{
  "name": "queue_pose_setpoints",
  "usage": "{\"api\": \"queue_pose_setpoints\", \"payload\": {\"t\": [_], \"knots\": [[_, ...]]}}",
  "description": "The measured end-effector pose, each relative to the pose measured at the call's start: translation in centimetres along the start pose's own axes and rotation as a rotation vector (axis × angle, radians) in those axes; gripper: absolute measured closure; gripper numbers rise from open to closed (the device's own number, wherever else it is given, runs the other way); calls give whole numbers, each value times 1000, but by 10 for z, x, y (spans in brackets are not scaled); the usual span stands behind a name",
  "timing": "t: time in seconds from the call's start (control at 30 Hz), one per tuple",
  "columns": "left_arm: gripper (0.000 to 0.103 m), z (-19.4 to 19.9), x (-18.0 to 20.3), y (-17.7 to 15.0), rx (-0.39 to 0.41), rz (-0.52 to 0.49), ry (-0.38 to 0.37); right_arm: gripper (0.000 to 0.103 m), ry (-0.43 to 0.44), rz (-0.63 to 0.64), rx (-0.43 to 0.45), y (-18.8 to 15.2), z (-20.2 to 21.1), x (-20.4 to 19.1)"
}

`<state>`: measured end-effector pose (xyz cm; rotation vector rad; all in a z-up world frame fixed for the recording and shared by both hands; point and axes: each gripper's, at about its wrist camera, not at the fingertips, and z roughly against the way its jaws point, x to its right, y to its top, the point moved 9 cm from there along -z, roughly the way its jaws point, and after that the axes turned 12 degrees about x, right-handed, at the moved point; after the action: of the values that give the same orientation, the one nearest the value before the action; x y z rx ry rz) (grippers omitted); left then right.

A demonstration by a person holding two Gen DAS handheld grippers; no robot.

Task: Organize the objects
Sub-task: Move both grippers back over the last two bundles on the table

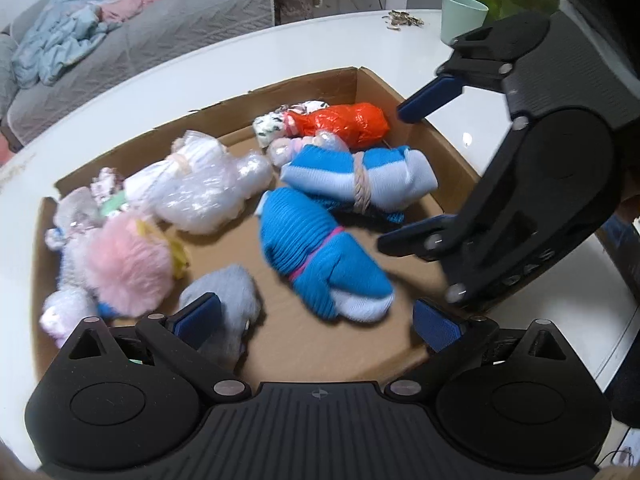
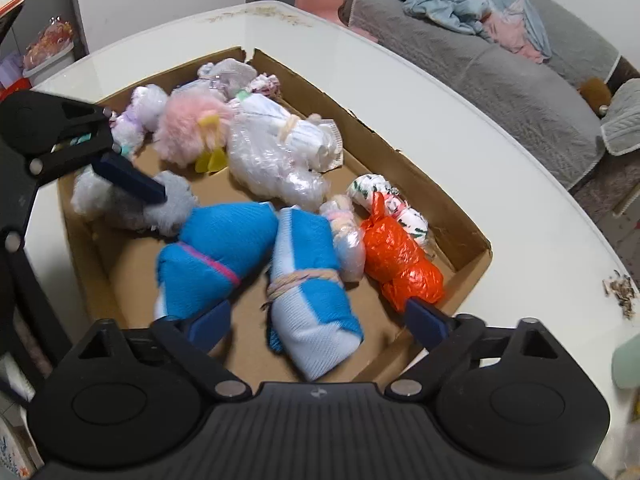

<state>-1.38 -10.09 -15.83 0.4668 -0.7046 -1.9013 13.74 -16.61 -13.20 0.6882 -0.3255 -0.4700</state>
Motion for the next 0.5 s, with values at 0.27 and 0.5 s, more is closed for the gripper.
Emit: {"api": "queue_pose_setpoints", "payload": {"t": [0.27,0.5], "knots": [[1,45,-9,4,58,24,46,6,-106,-90,40,-5,43,-6],[1,89,-24,-43,43,134,153,1,-211,-280,161,-7,96,-26]]}}
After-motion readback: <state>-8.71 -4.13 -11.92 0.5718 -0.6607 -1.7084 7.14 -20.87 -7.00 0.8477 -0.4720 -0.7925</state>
